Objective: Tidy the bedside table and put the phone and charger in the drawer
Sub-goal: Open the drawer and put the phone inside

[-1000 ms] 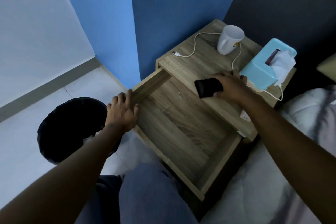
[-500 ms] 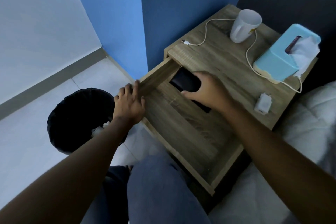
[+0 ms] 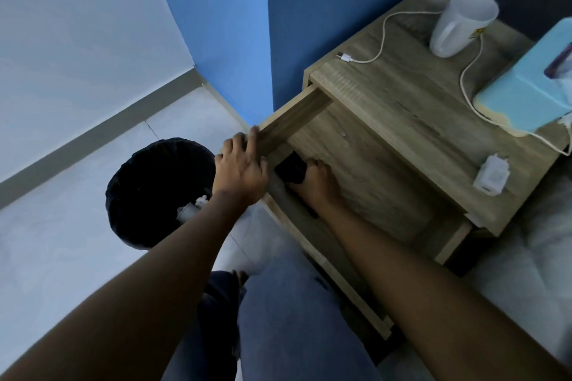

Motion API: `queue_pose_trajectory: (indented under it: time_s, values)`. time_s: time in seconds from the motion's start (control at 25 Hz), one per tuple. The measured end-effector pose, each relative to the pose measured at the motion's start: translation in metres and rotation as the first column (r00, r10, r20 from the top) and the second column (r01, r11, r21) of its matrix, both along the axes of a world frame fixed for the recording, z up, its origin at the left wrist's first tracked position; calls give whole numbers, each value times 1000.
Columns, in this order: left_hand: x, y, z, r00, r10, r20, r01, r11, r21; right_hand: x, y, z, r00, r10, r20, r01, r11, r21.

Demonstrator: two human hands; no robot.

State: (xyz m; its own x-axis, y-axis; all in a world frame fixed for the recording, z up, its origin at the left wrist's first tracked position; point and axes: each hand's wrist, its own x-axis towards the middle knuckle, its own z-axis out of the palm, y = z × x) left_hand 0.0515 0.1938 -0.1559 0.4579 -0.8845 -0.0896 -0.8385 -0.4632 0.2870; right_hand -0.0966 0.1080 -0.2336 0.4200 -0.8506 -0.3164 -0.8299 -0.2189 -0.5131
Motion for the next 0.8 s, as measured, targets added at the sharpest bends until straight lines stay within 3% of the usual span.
queue_pose_trajectory:
  time_s: [0.16,0.44,0.8]
  values:
    - [1,0,0,1000,1,-1,-1,1000,3,-7,-1,-3,997,58,54,-59,998,27]
    - [1,0,2,1000,0,-4,0,1000,3,-51,-7,-1,990,19,138,-37,991,127]
    - [1,0,0,1000,5,-20,-5,1000,-12,-23,16,-3,968,64,241,-114,973,200]
